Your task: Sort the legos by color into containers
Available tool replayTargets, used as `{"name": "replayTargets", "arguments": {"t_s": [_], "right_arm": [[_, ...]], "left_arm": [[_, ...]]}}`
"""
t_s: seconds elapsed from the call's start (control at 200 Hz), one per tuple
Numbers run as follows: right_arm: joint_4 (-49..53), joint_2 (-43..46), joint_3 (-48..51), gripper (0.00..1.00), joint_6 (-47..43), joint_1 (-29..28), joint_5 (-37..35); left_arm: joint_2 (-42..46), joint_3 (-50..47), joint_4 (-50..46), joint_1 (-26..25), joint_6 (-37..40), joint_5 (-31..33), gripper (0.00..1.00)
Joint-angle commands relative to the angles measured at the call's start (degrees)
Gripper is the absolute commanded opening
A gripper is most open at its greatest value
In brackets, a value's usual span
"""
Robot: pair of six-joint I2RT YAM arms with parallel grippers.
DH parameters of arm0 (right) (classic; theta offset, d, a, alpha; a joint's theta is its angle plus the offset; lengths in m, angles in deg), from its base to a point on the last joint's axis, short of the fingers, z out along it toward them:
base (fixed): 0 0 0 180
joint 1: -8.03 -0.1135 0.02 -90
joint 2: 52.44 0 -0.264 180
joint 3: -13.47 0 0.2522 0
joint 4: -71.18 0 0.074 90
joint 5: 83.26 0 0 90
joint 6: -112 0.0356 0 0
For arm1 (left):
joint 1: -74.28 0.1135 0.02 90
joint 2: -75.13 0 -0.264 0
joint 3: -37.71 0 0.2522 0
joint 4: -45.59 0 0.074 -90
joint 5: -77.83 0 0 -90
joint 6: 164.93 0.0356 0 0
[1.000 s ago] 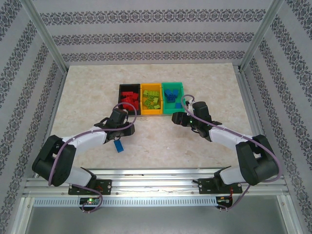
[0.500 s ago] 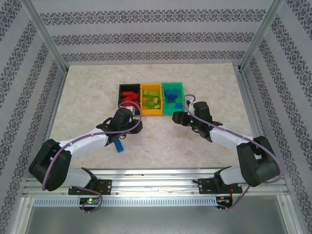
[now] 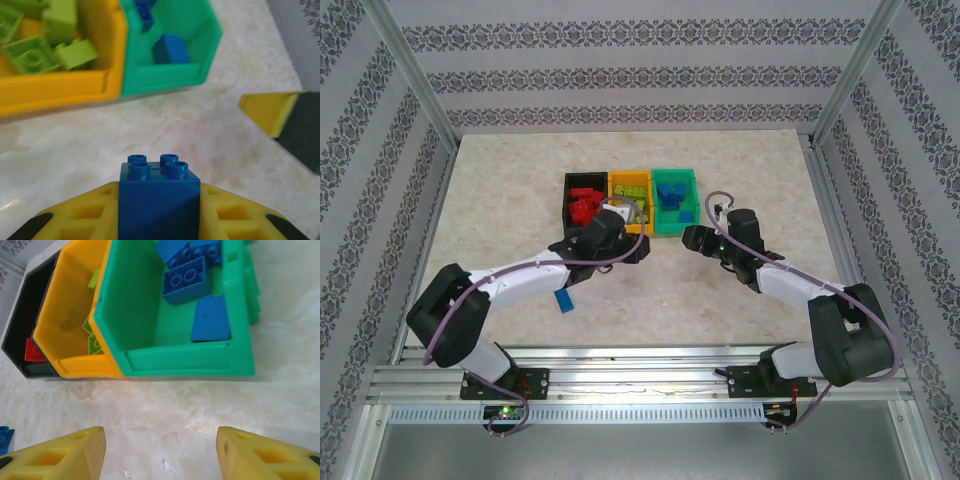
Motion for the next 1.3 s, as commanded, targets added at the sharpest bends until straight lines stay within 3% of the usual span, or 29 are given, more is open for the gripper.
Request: {"name": "replayTargets", "arguments": {"t_s": [0.0,0.3,0.555,0.705,0.894,1.294], "right_arm": [[-2.38,1.80,1.81,0.61,1.72,1.81,1.30],[-3.59,0.67,2.20,0.61,2.93,4.67,3.49],[-4.73,-1.08,1.93,0.61,3.67,5.35,4.66],[-5.35,-1.07,2.28,0.61,3.99,5.34,4.67],[-5.98,-1.35,2.24,0.61,4.56,5.42,5.82],[-7.94,-4.60,1.84,0.61,6.52,5.26,7.85]], "left_arm": [[-2.52,6.46,0.61,-0.91,1.65,-1.45,0.27],[-13.39,24.55,-7.22,-0.66,8.21,-0.14,0.28],[-24.98,40.90,-14.69,2.83,12.26,0.30,0.28],[-28.99,47.02,-19.01,4.43,12.29,-0.18,0.44],[-26.34,43.58,-20.88,4.45,13.43,0.60,0.62],[-5.91,15.97,-18.57,4.53,11.33,4.77,0.62]]}}
